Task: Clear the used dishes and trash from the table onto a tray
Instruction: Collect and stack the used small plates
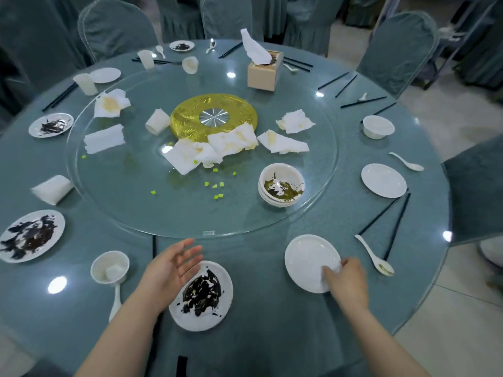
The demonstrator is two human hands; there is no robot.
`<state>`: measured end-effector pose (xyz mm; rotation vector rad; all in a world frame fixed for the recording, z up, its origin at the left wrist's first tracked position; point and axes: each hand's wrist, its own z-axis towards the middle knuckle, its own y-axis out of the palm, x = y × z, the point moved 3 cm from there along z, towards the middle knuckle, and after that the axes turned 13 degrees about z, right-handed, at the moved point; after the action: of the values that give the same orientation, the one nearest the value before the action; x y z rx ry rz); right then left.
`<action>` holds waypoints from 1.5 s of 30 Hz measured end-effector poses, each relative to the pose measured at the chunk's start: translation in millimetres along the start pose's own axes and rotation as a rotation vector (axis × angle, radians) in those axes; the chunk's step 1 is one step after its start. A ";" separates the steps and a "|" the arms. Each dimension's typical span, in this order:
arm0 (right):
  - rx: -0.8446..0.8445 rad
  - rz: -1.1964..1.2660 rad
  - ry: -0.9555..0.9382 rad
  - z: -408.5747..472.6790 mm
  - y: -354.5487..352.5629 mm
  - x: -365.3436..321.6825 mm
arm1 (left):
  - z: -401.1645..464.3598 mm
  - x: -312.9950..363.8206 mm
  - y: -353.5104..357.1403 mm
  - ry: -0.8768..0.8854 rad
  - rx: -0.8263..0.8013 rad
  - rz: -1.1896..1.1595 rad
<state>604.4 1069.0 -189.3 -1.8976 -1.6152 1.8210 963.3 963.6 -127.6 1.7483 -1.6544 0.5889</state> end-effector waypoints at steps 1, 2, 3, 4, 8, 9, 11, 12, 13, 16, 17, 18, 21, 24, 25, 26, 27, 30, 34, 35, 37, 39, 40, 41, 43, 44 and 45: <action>0.010 0.024 0.030 -4.4 0.3 5.5 | -2.3 -5.0 -6.1 -0.004 0.003 0.011; 0.016 0.052 0.061 -8.3 1.0 9.3 | -4.5 -9.0 -11.7 -0.007 0.007 0.023; 0.018 0.073 0.077 -11.4 1.9 11.4 | -6.7 -12.2 -16.8 -0.011 0.010 0.030; 0.012 0.090 0.073 -13.6 2.9 12.1 | -8.7 -14.5 -21.5 -0.013 0.011 0.035; -0.066 0.244 -0.010 -31.6 13.7 2.4 | -17.0 -19.4 -41.3 -0.013 0.017 0.040; -0.095 0.289 -0.013 -38.4 17.9 -0.9 | -18.5 -20.2 -45.5 -0.010 0.022 0.038; -0.173 0.345 -0.030 -54.4 31.2 -9.6 | -22.9 -21.5 -54.7 -0.008 0.034 0.030; -0.223 0.348 -0.050 -63.5 40.5 -15.6 | -26.2 -22.4 -59.9 -0.008 0.039 0.029; -0.274 0.340 -0.073 -72.7 51.1 -22.4 | -29.6 -23.9 -64.8 -0.009 0.045 0.029; -0.415 0.285 -0.126 -100.2 86.4 -44.9 | -39.1 -29.5 -81.2 -0.003 0.072 0.021; -0.453 0.268 -0.144 -109.2 97.7 -51.6 | -42.2 -31.5 -86.8 0.000 0.085 0.015; -0.481 0.245 -0.162 -117.2 108.0 -57.0 | -45.5 -33.6 -92.3 0.002 0.096 0.010; -0.486 0.115 -0.206 -133.1 130.4 -63.6 | -54.5 -40.9 -106.2 -0.004 0.112 -0.017; -0.459 -0.038 -0.210 -141.5 138.1 -61.8 | -61.6 -50.6 -118.9 -0.015 0.133 -0.038; -0.468 -0.067 -0.213 -142.6 140.4 -61.1 | -63.6 -53.6 -122.8 -0.018 0.140 -0.042; -0.490 -0.091 -0.209 -145.4 142.2 -62.9 | -65.8 -56.3 -126.2 -0.022 0.147 -0.043; -0.512 -0.101 -0.207 -147.6 144.2 -64.7 | -67.9 -58.6 -129.0 -0.030 0.153 -0.043; -0.553 0.058 -0.086 -155.4 146.6 -68.1 | -73.8 -62.8 -134.6 -0.042 0.163 -0.058; -0.612 0.312 -0.022 -170.0 141.0 -77.2 | -79.5 -61.9 -133.3 0.009 0.144 0.013; -0.625 0.349 -0.047 -175.1 138.0 -82.7 | -82.1 -60.7 -129.5 0.022 0.117 0.043; -0.641 0.401 -0.110 -187.0 131.5 -95.0 | -88.4 -58.0 -119.5 0.040 0.051 0.104; -0.652 0.446 -0.147 -198.0 125.5 -103.8 | -93.7 -54.6 -110.4 0.064 -0.013 0.154; -0.654 0.457 -0.163 -203.4 121.2 -107.5 | -96.3 -52.7 -107.0 0.086 -0.035 0.176; -0.654 0.466 -0.173 -207.7 117.0 -109.1 | -99.0 -50.5 -104.5 0.113 -0.046 0.198; -0.637 0.490 -0.172 -212.8 107.5 -107.9 | -103.5 -46.2 -100.3 0.158 -0.041 0.228; -0.622 0.509 -0.161 -213.8 101.8 -106.1 | -104.3 -44.6 -97.6 0.171 -0.040 0.235; -0.606 0.531 -0.147 -213.7 95.5 -104.3 | -103.7 -43.2 -93.9 0.182 -0.047 0.239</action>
<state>849.1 1080.0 -114.2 -2.7250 -2.0374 1.7954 1063.3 1067.3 -101.3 1.4283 -1.7432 0.7870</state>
